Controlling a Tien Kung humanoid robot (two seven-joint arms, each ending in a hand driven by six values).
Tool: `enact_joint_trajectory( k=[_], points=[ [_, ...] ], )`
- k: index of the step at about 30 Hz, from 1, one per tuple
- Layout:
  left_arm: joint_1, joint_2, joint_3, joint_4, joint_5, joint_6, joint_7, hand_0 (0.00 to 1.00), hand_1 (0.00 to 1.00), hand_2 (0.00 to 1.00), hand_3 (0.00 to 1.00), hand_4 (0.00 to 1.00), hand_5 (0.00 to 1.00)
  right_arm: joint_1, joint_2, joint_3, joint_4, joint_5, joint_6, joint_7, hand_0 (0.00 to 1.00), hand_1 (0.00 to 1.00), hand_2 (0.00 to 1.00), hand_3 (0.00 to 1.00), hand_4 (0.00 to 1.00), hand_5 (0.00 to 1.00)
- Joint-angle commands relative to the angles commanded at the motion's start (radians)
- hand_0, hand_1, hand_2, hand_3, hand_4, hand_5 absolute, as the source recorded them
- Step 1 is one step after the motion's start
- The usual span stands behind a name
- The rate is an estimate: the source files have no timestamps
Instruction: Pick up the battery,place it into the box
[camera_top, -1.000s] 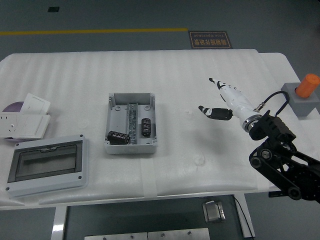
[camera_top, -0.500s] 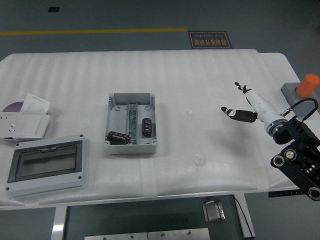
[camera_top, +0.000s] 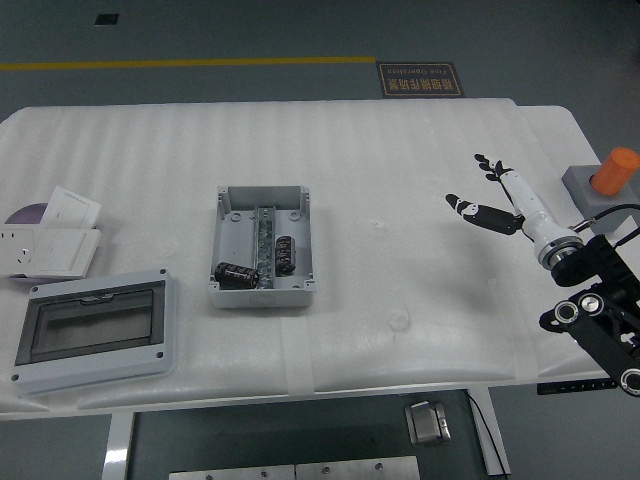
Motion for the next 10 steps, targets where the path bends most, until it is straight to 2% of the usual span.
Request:
enact_joint_trajectory(
  k=[10],
  points=[
    [0.014,-0.012,-0.006,0.000,0.006,0.003,0.004,0.656,0.670,0.541,0.575,0.609,0.377,-0.042,0.022,0.042,0.018,0.044,-0.008,0.033,0.942,0.897,0.925,0.933,0.811,0.502]
  ],
)
